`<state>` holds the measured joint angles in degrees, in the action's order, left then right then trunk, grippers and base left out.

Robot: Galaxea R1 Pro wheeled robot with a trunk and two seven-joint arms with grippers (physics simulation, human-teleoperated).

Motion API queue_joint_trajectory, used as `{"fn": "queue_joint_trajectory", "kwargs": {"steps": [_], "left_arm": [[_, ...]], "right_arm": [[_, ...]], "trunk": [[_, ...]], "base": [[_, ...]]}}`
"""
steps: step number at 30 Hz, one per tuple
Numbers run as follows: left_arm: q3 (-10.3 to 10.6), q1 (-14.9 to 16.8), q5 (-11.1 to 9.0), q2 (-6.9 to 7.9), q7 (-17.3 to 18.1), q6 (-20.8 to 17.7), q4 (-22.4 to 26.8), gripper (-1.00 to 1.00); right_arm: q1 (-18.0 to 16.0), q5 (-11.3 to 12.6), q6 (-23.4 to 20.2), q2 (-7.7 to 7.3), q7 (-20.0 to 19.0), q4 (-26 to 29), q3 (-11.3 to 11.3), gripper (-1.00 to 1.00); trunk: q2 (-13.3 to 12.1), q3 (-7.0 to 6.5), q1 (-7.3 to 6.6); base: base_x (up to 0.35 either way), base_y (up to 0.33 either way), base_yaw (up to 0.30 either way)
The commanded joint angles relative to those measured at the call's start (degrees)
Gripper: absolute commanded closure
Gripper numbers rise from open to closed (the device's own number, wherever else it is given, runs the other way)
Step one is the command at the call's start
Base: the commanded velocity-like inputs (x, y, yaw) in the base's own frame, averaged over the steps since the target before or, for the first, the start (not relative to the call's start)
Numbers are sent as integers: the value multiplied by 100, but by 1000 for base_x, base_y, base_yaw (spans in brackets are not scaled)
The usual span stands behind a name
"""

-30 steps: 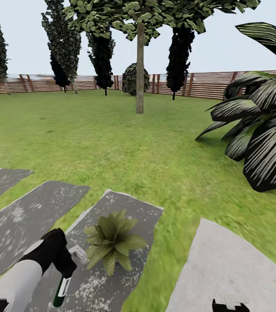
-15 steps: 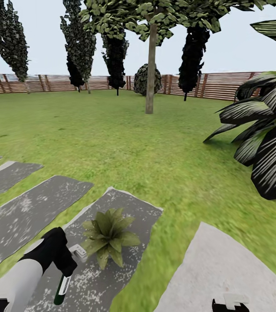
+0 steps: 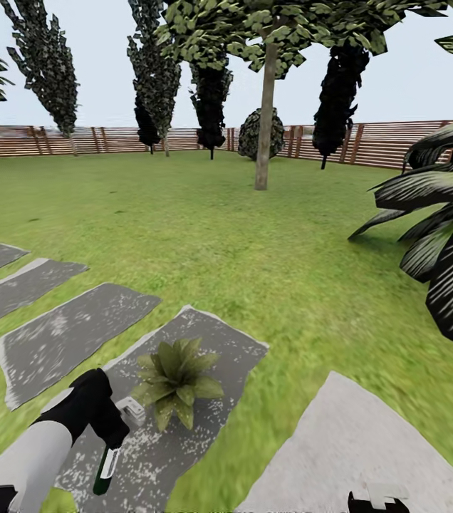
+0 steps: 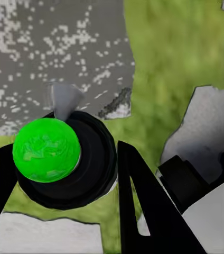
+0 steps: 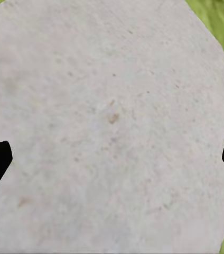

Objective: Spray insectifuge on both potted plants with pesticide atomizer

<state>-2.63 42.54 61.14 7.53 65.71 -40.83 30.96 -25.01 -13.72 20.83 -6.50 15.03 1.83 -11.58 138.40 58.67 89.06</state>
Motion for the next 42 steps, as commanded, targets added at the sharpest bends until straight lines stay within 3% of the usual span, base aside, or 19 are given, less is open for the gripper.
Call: {"fn": "queue_joint_trajectory", "kwargs": {"steps": [1, 3, 4, 6, 8, 11, 12, 16, 28, 34, 42], "left_arm": [[-23, 113, 59, -27, 232, -40, 9, 100], [-1, 383, 71, -42, 617, -39, 2, 100], [104, 536, 73, -46, 810, -41, 0, 100], [601, 828, 90, -58, 1056, -129, -27, 100], [943, 1054, 122, -64, 1253, -445, -43, 100], [1120, 1262, 173, -65, 1519, -753, -5, 100], [1163, 1531, 408, -35, 1623, -845, -42, 100], [1166, 1607, 522, 11, 1637, -856, -84, 100], [1163, 1541, 527, -25, 1639, -864, -95, 100], [1173, 1559, 549, -41, 2119, -857, -84, 100], [1190, 1555, 590, -32, 2194, -857, -82, 100]], "right_arm": [[-4, -60, 18, 0, 18, -7, -46, -100], [-4, -60, 18, 0, 18, -7, -46, -100], [-4, -60, 18, -3, 18, -7, -46, -100], [-4, -60, 18, -19, 18, -7, -46, -100], [-4, -60, 18, -24, 18, -7, -46, -100], [-4, -60, 18, -26, 18, -7, -46, -100], [-4, -60, 18, -26, 18, -7, -46, -100], [-5, -60, 16, -26, 18, -7, -46, -100], [-4, -52, 18, -26, 18, 1, -46, -100], [-4, -52, 18, -26, 18, 1, -46, -100], [-4, -52, 18, -26, 18, 1, -46, -100]], "trunk": [[2, 5, -2], [2, 5, -2], [2, 5, -2], [2, 5, -2], [2, 5, -2], [2, 5, -2], [2, 5, -2], [2, 5, -2], [2, 5, -2], [2, 5, -2], [2, 5, -2]], "base": [[-43, -15, 37], [-21, -7, 18], [-7, -2, 6], [-3, -1, 2], [-1, 0, 1], [0, 0, 0], [0, 0, 0], [0, 0, 0], [2, 0, 117], [237, 0, 267], [246, -136, 34]]}}
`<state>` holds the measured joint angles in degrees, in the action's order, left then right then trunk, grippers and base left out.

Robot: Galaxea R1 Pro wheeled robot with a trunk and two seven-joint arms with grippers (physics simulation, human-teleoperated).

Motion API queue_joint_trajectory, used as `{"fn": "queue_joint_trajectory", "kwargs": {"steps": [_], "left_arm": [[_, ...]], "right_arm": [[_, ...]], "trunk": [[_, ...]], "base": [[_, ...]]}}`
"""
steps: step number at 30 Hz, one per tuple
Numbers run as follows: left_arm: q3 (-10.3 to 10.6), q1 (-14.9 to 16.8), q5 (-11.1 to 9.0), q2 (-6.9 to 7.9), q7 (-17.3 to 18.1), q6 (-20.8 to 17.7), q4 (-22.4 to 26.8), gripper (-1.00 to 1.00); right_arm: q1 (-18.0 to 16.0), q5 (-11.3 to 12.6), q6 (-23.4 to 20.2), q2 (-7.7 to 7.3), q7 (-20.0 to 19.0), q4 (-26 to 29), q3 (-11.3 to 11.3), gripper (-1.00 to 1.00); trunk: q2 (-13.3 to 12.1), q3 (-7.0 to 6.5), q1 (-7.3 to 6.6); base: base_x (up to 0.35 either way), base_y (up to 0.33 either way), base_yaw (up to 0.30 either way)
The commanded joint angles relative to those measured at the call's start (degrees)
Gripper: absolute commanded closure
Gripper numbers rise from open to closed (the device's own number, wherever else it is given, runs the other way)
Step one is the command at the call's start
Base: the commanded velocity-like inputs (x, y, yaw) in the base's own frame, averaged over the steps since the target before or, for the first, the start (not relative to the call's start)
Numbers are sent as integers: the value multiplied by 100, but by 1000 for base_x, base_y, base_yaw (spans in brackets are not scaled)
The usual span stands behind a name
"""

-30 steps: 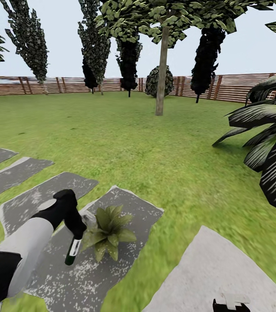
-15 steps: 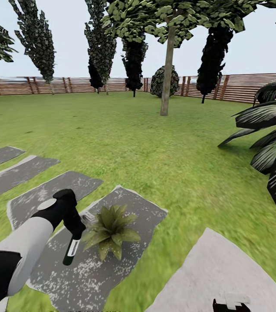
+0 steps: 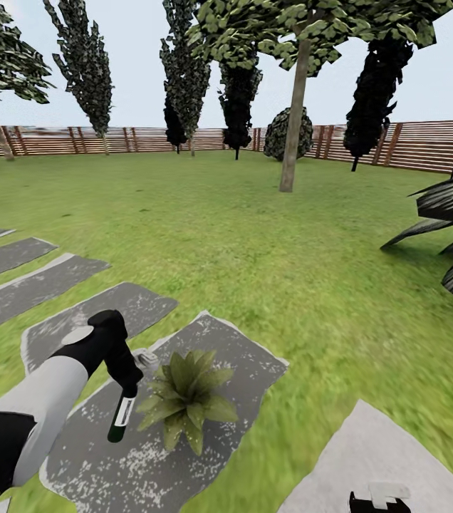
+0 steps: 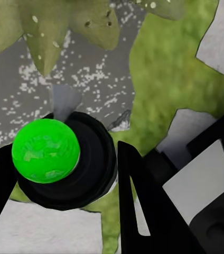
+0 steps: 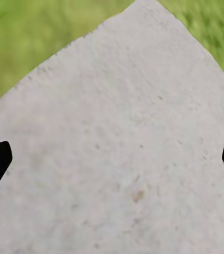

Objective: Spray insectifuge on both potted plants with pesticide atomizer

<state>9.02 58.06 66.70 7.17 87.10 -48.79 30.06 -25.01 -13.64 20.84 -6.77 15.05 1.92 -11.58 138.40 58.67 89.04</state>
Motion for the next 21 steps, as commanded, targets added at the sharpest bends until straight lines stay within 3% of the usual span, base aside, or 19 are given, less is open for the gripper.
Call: {"fn": "queue_joint_trajectory", "kwargs": {"steps": [1, 9, 15, 21], "left_arm": [[28, -1, 62, 2, 59, -61, 8, 100], [30, -12, 417, 2, 62, -61, 8, 100], [37, -30, 642, 1, 62, -61, 0, 100], [30, -42, 708, -4, 62, -57, -1, 100]], "right_arm": [[-4, -60, 16, 1, 16, -7, -46, -100], [-4, -63, 16, 1, 16, -7, -46, -100], [-4, -64, 16, 1, 16, -9, -46, -100], [-4, -61, 16, 1, 16, -7, -46, -100]], "trunk": [[2, 6, 0], [2, 6, 0], [2, 6, 0], [2, 6, 0]], "base": [[39, -261, 1], [26, -272, 187], [231, -190, 257], [221, -191, 32]]}}
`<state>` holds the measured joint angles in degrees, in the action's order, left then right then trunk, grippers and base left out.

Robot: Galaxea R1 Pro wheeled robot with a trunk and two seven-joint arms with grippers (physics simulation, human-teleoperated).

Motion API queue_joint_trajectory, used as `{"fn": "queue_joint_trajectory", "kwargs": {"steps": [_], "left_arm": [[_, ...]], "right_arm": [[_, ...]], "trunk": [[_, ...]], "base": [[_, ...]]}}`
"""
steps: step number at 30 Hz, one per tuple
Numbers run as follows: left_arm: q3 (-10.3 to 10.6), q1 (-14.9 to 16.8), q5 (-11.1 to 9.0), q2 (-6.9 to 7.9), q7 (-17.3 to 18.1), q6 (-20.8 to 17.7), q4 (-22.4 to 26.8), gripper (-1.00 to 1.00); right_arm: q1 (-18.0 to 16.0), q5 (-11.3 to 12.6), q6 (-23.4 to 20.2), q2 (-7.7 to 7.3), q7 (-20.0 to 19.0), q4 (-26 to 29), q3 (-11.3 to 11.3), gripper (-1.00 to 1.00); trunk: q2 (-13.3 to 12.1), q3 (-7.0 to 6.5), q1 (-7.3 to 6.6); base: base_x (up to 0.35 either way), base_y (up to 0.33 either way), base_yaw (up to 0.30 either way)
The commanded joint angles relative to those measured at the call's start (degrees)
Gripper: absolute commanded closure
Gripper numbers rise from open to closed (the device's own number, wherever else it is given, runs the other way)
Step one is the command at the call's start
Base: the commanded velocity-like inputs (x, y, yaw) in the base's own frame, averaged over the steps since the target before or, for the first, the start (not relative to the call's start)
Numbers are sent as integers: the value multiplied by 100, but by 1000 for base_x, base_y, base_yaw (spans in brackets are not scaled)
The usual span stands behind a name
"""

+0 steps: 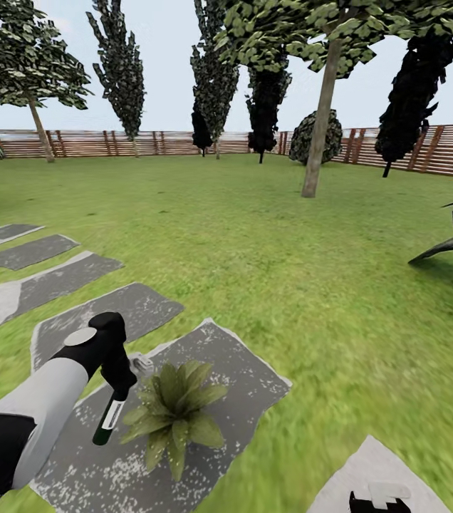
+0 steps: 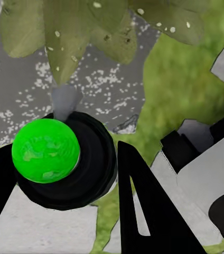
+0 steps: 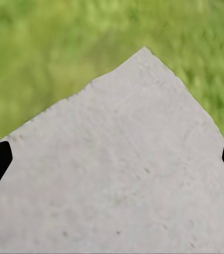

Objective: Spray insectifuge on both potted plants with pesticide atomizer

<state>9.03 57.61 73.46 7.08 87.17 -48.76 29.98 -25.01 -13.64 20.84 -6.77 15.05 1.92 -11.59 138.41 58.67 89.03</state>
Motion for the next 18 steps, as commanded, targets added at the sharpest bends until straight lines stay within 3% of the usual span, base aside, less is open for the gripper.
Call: {"fn": "queue_joint_trajectory", "kwargs": {"steps": [1, 16, 18], "left_arm": [[29, 1, 35, 4, 55, -61, 8, 100], [46, 5, 44, 12, 55, -55, 8, 100], [44, 5, 193, 13, 55, -58, 7, 100]], "right_arm": [[-4, -60, 16, 1, 16, -7, -45, -100], [-4, -60, 16, 1, 16, -7, -45, -100], [-4, -61, 16, -1, 16, -5, -45, -100]], "trunk": [[1, 6, 1], [1, 6, 1], [1, 6, 1]], "base": [[53, -260, 20], [21, -271, 237], [42, -76, 46]]}}
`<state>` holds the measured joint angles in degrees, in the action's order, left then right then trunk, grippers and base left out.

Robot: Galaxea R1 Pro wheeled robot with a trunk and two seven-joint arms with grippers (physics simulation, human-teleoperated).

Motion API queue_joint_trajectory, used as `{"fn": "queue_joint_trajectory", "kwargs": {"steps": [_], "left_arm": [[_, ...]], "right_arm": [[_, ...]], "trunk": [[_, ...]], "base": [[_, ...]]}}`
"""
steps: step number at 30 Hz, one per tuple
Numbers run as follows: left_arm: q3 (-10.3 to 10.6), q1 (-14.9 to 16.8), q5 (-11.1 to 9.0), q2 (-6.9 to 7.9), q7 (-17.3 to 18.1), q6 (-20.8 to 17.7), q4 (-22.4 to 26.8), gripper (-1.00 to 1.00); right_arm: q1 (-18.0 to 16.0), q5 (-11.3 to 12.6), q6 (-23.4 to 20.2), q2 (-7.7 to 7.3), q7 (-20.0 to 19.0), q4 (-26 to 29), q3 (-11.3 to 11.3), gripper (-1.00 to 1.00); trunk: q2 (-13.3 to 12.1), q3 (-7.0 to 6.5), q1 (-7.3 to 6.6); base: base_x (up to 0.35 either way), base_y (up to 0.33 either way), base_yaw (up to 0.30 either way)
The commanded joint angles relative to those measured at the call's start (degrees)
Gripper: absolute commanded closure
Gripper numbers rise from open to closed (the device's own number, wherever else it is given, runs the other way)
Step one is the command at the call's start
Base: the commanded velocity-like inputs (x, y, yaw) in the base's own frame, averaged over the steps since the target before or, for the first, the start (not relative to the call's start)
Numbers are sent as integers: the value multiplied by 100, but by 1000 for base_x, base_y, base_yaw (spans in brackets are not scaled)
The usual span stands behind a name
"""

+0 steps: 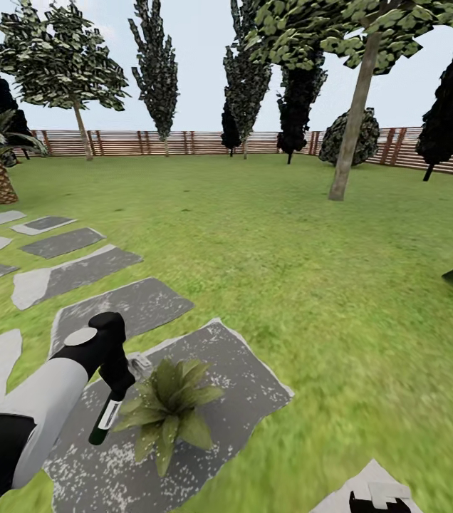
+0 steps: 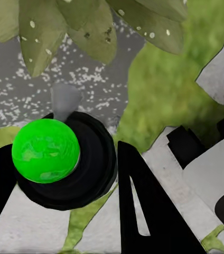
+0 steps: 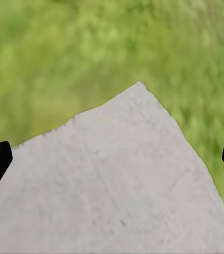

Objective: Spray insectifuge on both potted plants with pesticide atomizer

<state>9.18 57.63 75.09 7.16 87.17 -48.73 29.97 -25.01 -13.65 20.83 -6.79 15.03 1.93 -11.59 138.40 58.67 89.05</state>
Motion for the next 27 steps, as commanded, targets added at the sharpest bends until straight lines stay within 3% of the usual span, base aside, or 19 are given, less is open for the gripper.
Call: {"fn": "queue_joint_trajectory", "kwargs": {"steps": [1, 3, 6, 11, 27], "left_arm": [[21, -1, 160, 4, 56, -63, 8, 100], [-3, -5, 333, 5, 61, -66, 4, 100], [-18, -6, 387, -4, 63, -66, 1, 100], [-23, -22, 392, -13, 72, -73, -8, 100], [-23, -23, 401, -13, 69, -66, 0, 100]], "right_arm": [[-4, -60, 18, 1, 18, -5, -46, -100], [-4, -59, 18, 1, 18, -4, -46, -100], [-4, -59, 18, 2, 18, -8, -46, -100], [-4, -62, 18, 2, 18, -9, -46, -100], [-4, -68, 18, -3, 18, 0, -46, -100]], "trunk": [[2, 5, -1], [2, 5, -1], [2, 5, -1], [2, 5, -1], [2, 9, -1]], "base": [[17, -30, 19], [7, -12, 36], [2, -3, 184], [30, -16, 237], [167, -214, 16]]}}
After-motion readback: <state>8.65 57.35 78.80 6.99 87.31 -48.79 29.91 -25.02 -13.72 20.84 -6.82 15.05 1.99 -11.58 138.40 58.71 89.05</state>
